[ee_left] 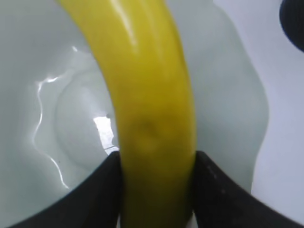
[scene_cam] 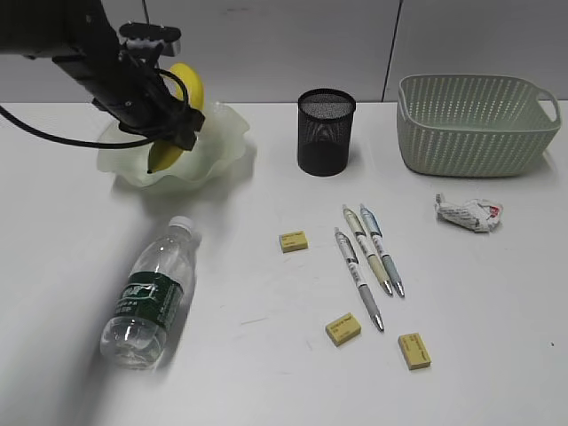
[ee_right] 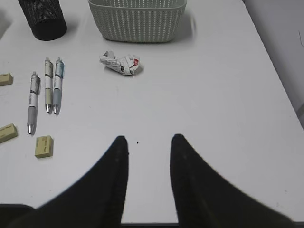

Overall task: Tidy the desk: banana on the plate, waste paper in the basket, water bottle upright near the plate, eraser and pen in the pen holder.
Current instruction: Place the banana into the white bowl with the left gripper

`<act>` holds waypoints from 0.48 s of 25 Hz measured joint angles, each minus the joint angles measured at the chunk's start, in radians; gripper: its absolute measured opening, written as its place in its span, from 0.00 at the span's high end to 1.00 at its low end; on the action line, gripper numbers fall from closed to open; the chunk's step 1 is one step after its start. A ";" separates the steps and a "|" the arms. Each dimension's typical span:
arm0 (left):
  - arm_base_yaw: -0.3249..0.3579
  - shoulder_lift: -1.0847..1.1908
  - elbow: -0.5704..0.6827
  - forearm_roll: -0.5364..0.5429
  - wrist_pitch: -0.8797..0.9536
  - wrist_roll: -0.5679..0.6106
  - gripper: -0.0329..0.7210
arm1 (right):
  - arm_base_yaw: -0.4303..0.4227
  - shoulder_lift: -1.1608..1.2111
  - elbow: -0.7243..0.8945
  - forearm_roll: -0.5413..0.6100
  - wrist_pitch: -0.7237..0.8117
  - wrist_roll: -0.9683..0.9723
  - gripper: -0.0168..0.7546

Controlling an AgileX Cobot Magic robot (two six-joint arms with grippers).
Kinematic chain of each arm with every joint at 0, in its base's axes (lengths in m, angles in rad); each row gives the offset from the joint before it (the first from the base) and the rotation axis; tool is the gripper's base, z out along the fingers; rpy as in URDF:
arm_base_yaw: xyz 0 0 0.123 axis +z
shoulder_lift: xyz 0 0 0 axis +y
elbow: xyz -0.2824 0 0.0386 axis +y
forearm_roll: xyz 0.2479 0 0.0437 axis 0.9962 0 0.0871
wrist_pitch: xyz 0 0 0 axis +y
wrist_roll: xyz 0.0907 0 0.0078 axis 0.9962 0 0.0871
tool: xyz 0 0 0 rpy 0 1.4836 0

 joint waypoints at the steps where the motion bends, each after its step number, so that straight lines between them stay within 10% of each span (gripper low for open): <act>1: 0.000 0.010 0.000 -0.002 -0.001 0.000 0.50 | 0.000 0.000 0.000 0.000 0.000 0.000 0.65; 6: 0.002 0.021 0.000 -0.007 -0.029 0.000 0.16 | 0.000 0.000 0.000 0.000 0.000 0.000 0.65; 12: 0.002 -0.026 0.013 0.000 -0.006 0.003 0.20 | 0.000 0.000 0.000 0.000 0.000 0.000 0.65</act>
